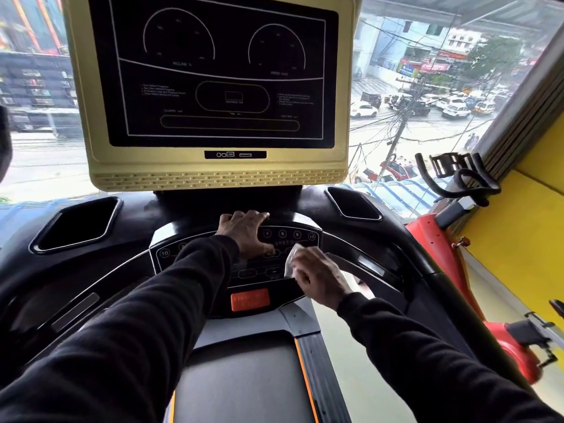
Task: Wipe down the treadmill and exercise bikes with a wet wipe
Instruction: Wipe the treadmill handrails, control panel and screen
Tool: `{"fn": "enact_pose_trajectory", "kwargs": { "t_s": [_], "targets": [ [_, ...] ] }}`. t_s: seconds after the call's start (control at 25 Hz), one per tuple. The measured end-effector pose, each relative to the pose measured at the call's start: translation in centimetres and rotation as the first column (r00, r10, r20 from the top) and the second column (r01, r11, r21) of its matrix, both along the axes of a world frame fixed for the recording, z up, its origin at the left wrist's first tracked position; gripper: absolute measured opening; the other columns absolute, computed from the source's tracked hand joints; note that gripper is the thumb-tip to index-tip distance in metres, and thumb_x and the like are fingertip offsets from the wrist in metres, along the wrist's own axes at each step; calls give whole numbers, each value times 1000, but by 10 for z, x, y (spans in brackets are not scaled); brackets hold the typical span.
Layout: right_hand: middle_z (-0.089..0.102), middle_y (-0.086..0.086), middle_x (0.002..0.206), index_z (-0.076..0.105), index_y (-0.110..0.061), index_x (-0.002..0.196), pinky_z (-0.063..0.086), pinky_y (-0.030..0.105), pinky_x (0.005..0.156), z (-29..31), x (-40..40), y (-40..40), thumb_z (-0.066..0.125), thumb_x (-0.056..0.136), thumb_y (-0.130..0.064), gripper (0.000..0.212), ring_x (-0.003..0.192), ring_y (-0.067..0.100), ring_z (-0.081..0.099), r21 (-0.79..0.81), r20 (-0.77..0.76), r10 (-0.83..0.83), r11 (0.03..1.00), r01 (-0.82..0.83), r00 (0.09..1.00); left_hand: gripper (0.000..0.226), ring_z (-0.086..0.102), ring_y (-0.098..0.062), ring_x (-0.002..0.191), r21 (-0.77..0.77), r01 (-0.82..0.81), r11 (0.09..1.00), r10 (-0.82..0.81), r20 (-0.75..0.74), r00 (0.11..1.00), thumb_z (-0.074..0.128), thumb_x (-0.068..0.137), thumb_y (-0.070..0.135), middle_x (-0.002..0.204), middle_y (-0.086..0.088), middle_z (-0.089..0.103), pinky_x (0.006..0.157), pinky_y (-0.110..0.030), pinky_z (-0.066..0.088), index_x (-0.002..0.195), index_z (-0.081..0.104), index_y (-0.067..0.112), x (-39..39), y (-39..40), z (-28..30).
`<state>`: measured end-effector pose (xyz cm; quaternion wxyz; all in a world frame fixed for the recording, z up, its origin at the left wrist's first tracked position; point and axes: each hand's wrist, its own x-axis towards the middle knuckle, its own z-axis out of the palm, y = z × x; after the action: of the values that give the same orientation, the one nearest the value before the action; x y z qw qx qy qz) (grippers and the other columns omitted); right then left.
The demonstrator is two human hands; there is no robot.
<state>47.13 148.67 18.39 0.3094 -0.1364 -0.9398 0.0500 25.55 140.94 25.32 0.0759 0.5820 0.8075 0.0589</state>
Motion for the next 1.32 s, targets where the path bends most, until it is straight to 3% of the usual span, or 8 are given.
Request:
{"fn": "enact_pose_trajectory", "kwargs": {
  "t_s": [0.12, 0.28, 0.44, 0.6, 0.8, 0.96, 1.16, 1.32],
  "targets": [
    [60, -2, 94, 64, -15, 77, 48, 29, 80, 10, -13, 3, 65, 82, -7, 9, 91, 20, 53, -116, -96, -220, 971, 208, 971, 94, 29, -20, 141, 11, 3, 1000, -3, 8, 1000, 62, 78, 67, 155, 9, 32, 116, -45, 16, 155, 22, 30, 1, -1, 0],
    [59, -5, 96, 64, -17, 79, 48, 25, 80, -2, -6, -8, 62, 84, -10, 9, 95, 16, 53, 2, 52, 106, 994, -106, 993, 93, 32, -21, 142, 45, -10, 999, 8, 47, 999, 67, 79, 60, 156, 2, 34, 117, -39, 21, 153, 27, 20, -4, 0, 0],
    [58, -7, 97, 65, -20, 78, 41, 17, 91, 22, -25, 2, 66, 76, 0, 21, 97, 14, 54, -196, -134, -196, 966, 168, 971, 93, 33, -21, 142, -9, -24, 1000, 24, 58, 998, 66, 78, 64, 155, 6, 34, 116, -42, 25, 154, 26, 27, -14, -4, 5],
    [63, -5, 102, 69, -15, 86, 51, 28, 84, -4, -13, -11, 65, 85, -10, 6, 101, 18, 57, 7, 62, 153, 988, -154, 986, 92, 29, -21, 142, -45, -55, 997, 55, -7, 998, 60, 76, 73, 154, 12, 32, 114, -49, 20, 153, 20, 42, -17, -12, 3],
    [65, -2, 108, 70, -15, 91, 54, 31, 81, 12, -31, -1, 68, 81, -3, 16, 102, 20, 57, -127, -123, -225, 969, 210, 966, 96, 29, -22, 142, -46, -49, 998, 49, -6, 999, 62, 77, 70, 156, 10, 31, 115, -50, 20, 155, 19, 34, -16, -13, 4],
    [64, -1, 112, 70, -14, 98, 52, 26, 85, -5, -19, -14, 65, 87, -11, 13, 107, 19, 57, 50, 22, 130, 990, -131, 991, 92, 29, -22, 142, -36, -49, 998, 49, -1, 999, 61, 78, 66, 156, 10, 30, 116, -49, 20, 154, 21, 34, -16, -14, 3],
    [65, 3, 115, 72, -12, 98, 51, 34, 92, 13, -41, -1, 66, 82, -1, 20, 110, 22, 56, -138, -134, -222, 969, 204, 966, 90, 30, -21, 142, -25, -37, 999, 37, 3, 999, 62, 79, 63, 155, 9, 32, 116, -47, 19, 154, 22, 32, -16, -15, 3],
    [64, 1, 115, 71, -11, 99, 52, 31, 90, 3, -34, -13, 62, 87, -5, 16, 109, 20, 58, 29, -12, 84, 996, -83, 996, 87, 33, -21, 141, 43, -10, 999, 7, 71, 997, 66, 81, 54, 155, 3, 36, 116, -39, 24, 153, 29, 25, -24, -17, 3]
  ]
}}
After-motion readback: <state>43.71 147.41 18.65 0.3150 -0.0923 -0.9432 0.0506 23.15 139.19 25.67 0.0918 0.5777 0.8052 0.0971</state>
